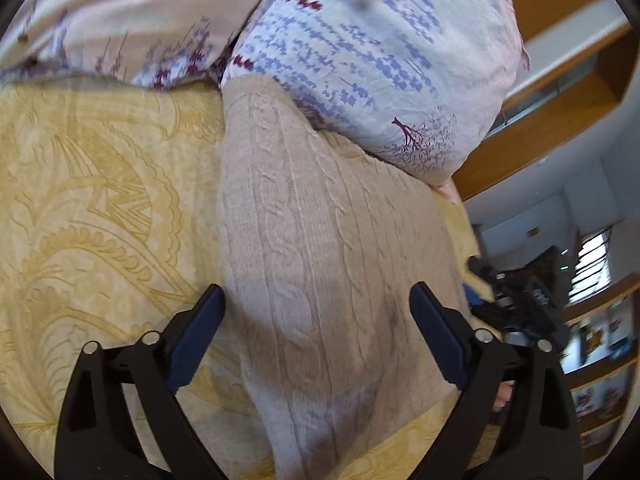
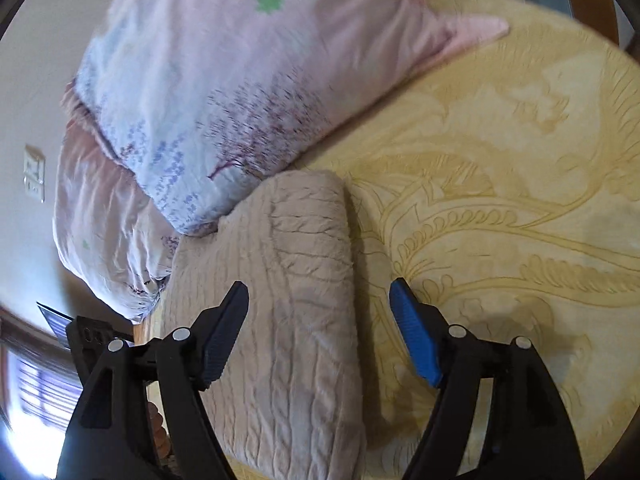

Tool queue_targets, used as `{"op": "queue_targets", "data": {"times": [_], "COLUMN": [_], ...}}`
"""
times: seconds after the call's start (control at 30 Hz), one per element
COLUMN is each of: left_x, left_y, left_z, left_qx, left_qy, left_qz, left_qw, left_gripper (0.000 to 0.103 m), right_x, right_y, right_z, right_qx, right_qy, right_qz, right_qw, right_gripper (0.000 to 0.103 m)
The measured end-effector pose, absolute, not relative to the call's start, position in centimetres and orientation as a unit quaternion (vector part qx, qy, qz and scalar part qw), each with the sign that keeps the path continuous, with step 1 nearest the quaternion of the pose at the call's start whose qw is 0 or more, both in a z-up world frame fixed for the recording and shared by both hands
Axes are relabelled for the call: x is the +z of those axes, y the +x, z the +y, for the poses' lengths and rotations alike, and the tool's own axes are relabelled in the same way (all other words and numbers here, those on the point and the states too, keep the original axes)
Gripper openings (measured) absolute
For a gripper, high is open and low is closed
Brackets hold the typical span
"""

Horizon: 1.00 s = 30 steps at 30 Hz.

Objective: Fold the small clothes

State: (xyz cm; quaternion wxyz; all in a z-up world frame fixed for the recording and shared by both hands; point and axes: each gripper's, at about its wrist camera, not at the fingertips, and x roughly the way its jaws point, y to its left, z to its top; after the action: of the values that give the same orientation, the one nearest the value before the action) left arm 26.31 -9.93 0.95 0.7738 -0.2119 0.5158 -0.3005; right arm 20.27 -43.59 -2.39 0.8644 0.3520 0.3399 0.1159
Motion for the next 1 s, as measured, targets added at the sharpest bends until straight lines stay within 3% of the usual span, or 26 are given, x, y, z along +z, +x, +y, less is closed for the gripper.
{"op": "queue_targets", "data": {"times": [0.13,0.27,0.3,0.43,0.7,1.0], "left_x": [0.0,0.1,0.1,0.0,0.6,2.6], "left_y": [26.8,27.1,27.2,27.5,26.9,24.2], "left_z": [-9.8,-9.4,-9.3,-8.7,-7.8,-4.1], "left_qx": [-0.306,-0.308,-0.307,-0.302,-0.317,-0.349], "left_qy": [-0.244,-0.271,-0.28,-0.301,-0.308,-0.292], "left_qz": [0.524,0.522,0.523,0.525,0.512,0.492], "left_qw": [0.756,0.748,0.744,0.737,0.737,0.742], "left_gripper": [0.087,0.085,0.081,0.07,0.046,0.041], "right_x": [-2.9,-3.2,-3.4,-3.8,-4.6,-1.8], "right_y": [21.0,21.6,22.0,22.6,22.1,18.3], "right_z": [-43.2,-42.4,-42.1,-41.6,-41.2,-36.7], "right_qx": [0.145,0.173,0.184,0.211,0.268,0.31], "right_qy": [0.354,0.343,0.346,0.352,0.392,0.354], "right_qz": [0.343,0.348,0.353,0.351,0.341,0.318], "right_qw": [0.858,0.855,0.85,0.841,0.811,0.823], "right_gripper": [0.074,0.062,0.055,0.053,0.032,0.028]}}
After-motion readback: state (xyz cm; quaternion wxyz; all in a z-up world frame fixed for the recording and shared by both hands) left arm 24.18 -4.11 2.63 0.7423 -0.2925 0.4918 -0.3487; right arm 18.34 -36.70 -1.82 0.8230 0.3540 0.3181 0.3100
